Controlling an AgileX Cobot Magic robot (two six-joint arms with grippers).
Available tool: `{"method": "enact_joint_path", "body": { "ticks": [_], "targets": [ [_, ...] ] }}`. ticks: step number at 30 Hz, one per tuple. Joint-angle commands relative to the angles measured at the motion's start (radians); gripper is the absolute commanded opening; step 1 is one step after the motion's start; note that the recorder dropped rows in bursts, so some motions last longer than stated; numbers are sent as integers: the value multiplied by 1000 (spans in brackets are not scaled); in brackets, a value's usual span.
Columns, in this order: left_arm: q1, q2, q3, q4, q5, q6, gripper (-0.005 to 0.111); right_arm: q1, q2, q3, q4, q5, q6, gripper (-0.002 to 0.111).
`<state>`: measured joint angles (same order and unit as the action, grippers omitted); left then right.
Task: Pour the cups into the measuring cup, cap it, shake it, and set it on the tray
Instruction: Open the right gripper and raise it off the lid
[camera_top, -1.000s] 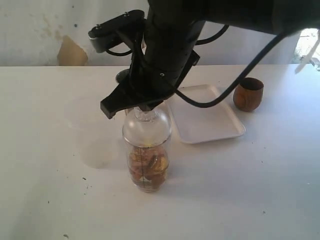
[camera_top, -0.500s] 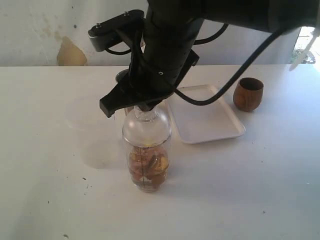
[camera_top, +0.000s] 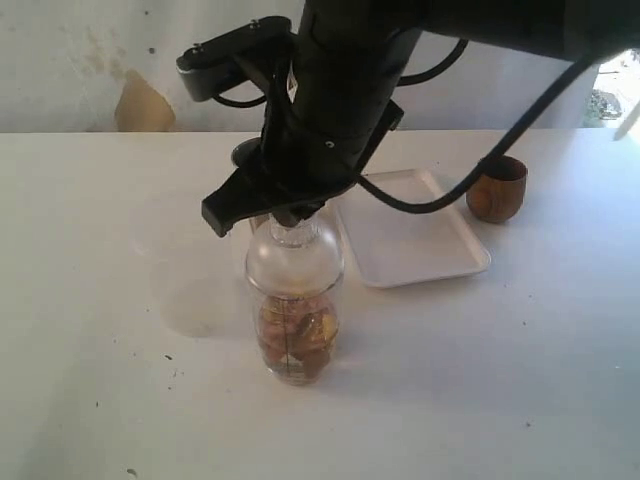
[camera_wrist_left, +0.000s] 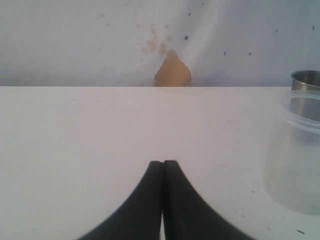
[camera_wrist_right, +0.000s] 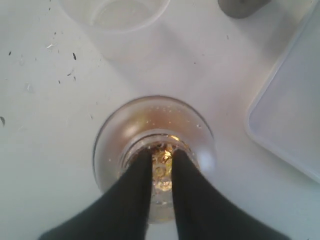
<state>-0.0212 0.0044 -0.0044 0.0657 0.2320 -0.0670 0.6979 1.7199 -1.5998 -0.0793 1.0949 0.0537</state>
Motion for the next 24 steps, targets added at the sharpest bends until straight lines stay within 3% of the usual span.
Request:
{"method": "enact_joint_path", "body": {
  "ticks": [1, 6, 16, 20, 24],
  "targets": [
    [-1, -4, 4, -5, 1, -4, 0, 0, -26, 5, 8, 4, -26, 40],
    [-1, -4, 4, -5, 1, -4, 0, 0, -51, -5, -1, -39, -26, 58],
    [-1, -4, 4, -5, 1, -4, 0, 0, -185, -21, -6, -294, -76, 58],
    [-1, -4, 4, -5, 1, -4, 0, 0, -219, -21, -6, -300, -70, 59],
    [-1, -4, 4, -5, 1, -4, 0, 0, -214, -21, -10, -289, -110, 85]
  ]
}}
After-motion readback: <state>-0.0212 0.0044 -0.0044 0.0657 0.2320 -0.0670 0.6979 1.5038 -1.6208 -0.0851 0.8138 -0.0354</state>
